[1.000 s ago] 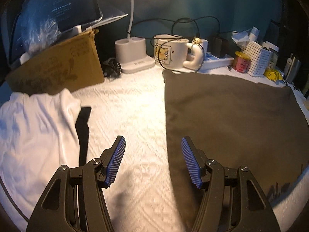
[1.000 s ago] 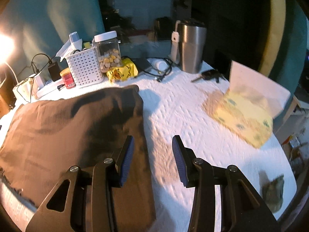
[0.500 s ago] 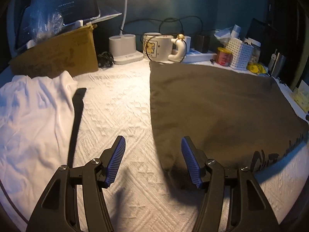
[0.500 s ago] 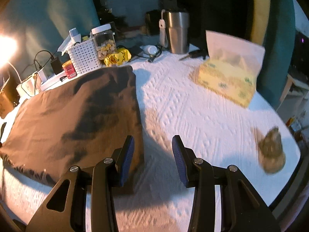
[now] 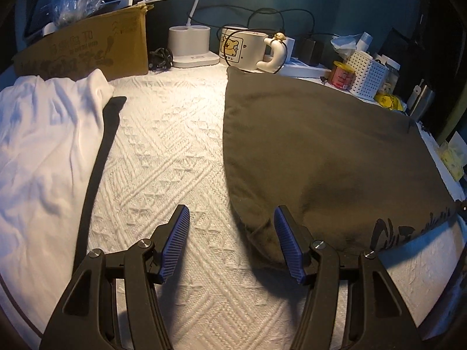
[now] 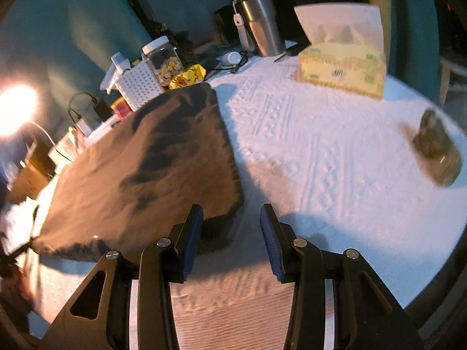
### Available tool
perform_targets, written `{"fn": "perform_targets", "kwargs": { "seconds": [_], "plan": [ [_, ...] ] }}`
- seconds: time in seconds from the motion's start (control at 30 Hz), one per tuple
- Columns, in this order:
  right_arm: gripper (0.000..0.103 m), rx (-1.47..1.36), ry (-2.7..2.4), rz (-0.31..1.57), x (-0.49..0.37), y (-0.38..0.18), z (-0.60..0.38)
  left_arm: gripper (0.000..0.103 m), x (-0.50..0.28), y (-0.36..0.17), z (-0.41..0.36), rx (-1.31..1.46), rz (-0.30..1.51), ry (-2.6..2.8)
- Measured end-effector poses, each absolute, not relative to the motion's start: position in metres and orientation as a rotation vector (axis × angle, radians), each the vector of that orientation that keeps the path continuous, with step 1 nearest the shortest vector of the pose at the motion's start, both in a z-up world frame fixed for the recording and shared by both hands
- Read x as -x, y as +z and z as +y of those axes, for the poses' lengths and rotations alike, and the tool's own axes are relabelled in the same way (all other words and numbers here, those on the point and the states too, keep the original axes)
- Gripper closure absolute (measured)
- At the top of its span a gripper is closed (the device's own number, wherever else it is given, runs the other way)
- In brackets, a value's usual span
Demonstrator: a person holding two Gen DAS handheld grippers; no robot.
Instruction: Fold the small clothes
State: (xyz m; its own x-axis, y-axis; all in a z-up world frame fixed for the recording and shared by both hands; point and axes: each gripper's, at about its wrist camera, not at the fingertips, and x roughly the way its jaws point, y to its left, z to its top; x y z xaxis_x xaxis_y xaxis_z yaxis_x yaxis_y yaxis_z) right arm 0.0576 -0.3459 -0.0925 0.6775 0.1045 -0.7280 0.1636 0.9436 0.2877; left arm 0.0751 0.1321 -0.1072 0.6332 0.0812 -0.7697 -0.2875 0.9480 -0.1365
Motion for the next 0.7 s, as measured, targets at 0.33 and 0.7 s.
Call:
{"fn": "perform_targets", "kwargs": {
  "seconds": [0.33, 0.7],
  "plan": [
    [0.06, -0.207, -0.064, 0.778, -0.058, -0.096, -0.313, 0.043, -0.075, -0.108, 0.126, 0.231, 0.87, 0.219],
    [0.092, -0.242, -0.026, 0.796, -0.063, -0.093, -0.32, 0.091, -0.073, -0.105, 0.111, 0.224, 0.849, 0.182]
  ]
}}
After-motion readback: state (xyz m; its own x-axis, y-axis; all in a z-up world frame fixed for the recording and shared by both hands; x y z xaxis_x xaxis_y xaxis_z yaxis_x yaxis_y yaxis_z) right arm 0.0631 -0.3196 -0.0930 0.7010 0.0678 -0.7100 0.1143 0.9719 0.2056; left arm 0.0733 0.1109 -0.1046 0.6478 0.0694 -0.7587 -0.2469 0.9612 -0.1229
